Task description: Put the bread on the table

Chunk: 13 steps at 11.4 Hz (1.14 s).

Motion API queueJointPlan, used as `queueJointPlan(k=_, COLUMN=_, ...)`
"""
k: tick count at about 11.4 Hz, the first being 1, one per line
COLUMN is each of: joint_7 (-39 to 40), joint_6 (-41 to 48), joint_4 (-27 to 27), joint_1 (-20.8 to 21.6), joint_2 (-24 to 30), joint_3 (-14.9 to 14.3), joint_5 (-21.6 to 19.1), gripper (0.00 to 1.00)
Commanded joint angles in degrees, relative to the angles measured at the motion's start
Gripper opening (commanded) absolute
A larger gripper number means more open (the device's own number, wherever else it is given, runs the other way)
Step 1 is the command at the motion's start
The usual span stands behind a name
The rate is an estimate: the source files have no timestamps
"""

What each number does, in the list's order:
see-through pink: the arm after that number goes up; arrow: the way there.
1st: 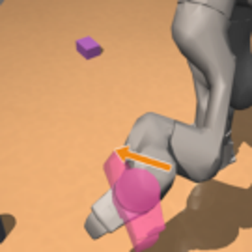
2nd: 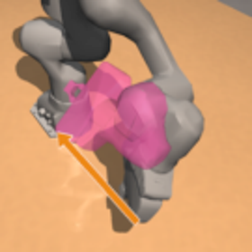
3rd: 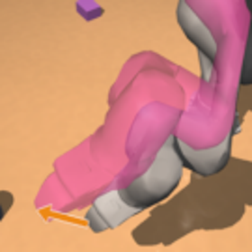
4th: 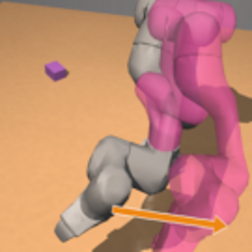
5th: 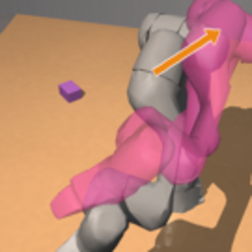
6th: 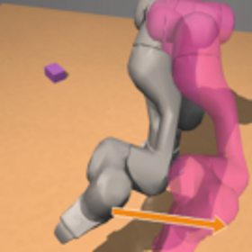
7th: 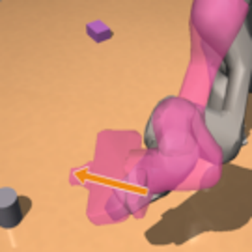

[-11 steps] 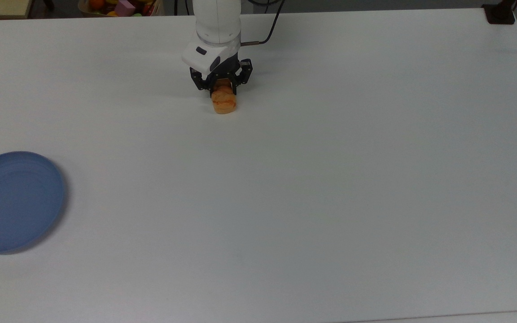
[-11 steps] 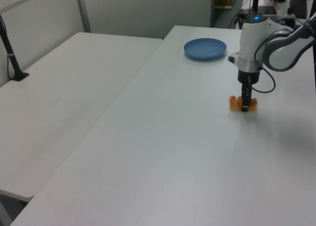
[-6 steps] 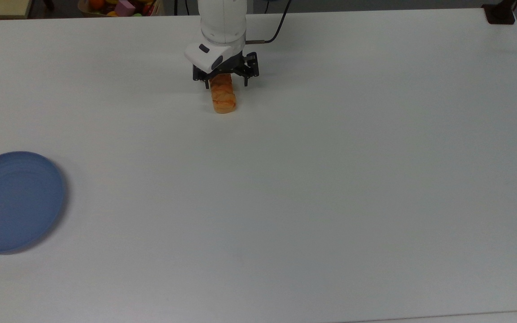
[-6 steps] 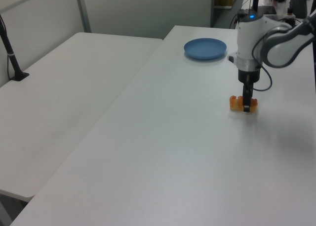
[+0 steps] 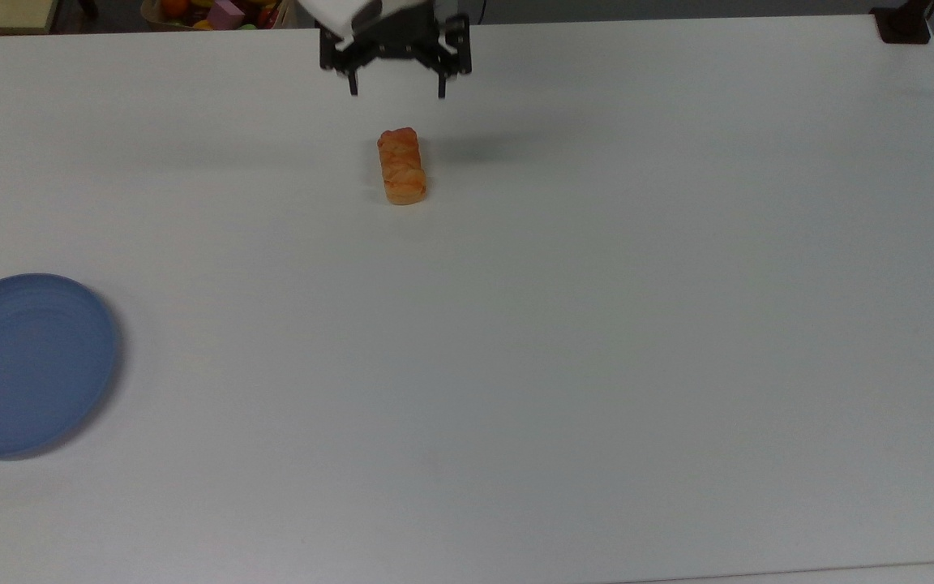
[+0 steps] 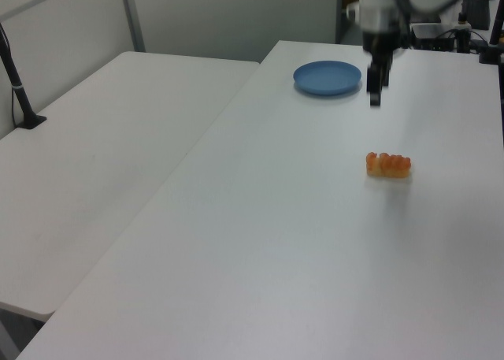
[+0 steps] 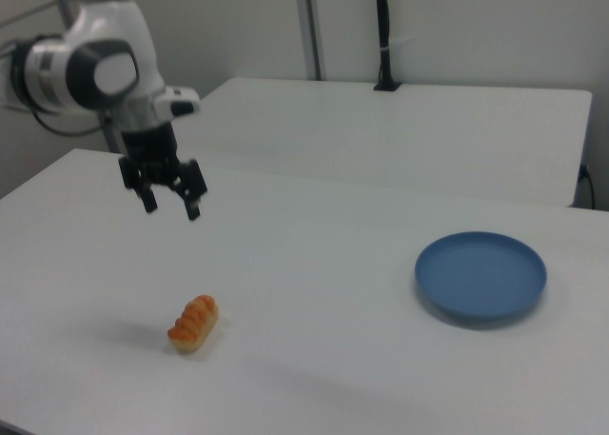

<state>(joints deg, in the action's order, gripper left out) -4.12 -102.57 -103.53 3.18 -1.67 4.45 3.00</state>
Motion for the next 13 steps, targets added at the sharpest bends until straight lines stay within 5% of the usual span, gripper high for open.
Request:
queueJointPlan(k=1, joint_7=-1.59, joint_6=10.16, joint_4=10.95, joint_1=-0.36, joint_2=1.05, joint_3=-0.67, joint_5=-4.92, gripper=1.0)
queueJointPlan(k=3, joint_7=-1.6, joint_6=13.44, joint_4=14.75, joint_1=-0.36, joint_2=1.76, joint_3=-0.76, joint_5=-5.9, gripper=1.0)
queueJointPlan(k=10, joint_7=-0.37, joint_6=9.6, joint_4=13.62, joint_1=1.3, joint_2=2.81, joint_3=-0.84, joint_5=-6.78, gripper=1.0)
queueJointPlan(k=13, joint_7=9.64, joint_6=5.8, joint_4=12.74, joint_1=2.54, joint_2=2.73, joint_3=-3.57, joint_5=-6.87, gripper=1.0)
